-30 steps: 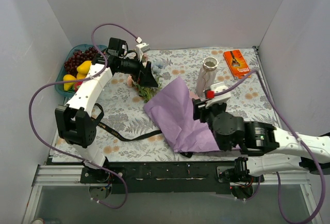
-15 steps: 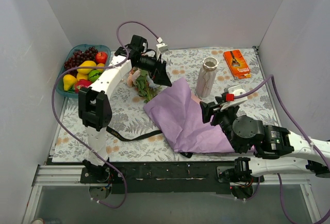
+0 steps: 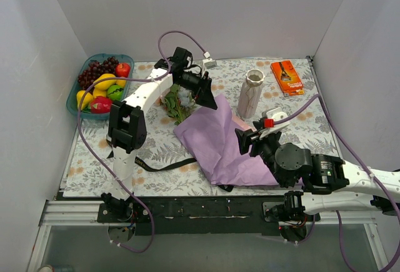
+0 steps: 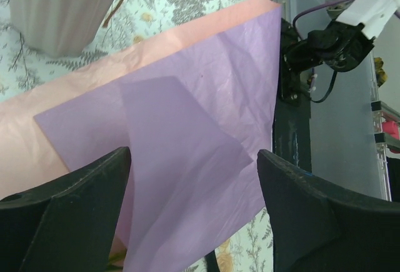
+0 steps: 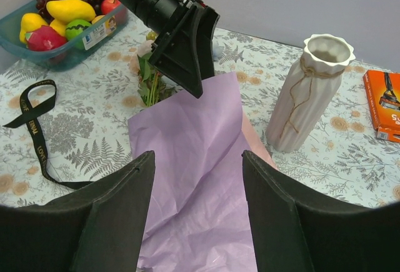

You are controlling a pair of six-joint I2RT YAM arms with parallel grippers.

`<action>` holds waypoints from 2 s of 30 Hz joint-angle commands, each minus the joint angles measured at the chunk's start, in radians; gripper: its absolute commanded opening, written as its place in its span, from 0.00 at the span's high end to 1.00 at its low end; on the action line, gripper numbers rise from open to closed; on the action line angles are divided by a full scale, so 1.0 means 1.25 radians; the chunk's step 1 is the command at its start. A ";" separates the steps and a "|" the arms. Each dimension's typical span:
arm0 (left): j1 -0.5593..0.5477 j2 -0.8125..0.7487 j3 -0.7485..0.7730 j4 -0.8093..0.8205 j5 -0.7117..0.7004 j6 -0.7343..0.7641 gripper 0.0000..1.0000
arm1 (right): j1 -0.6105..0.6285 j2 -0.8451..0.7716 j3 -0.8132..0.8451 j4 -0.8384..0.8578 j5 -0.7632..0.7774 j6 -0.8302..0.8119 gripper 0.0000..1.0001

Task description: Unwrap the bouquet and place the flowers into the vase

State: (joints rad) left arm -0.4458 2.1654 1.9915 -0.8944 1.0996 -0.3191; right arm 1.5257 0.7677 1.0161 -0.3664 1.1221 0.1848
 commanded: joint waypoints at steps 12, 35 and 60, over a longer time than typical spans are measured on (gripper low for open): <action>-0.034 0.018 0.084 -0.163 0.069 0.119 0.68 | 0.003 -0.034 0.013 -0.015 0.018 0.026 0.34; -0.014 -0.429 -0.179 -0.371 -0.013 0.518 1.00 | 0.002 -0.061 -0.011 -0.004 0.008 0.012 0.33; 0.216 -0.920 -0.657 -0.324 -0.389 0.530 0.79 | -0.348 0.186 0.012 0.156 -0.432 -0.039 0.30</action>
State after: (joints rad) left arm -0.2565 1.0649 1.2068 -1.2678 0.6384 0.3473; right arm 1.1614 0.9726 1.0004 -0.2916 0.7650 0.1394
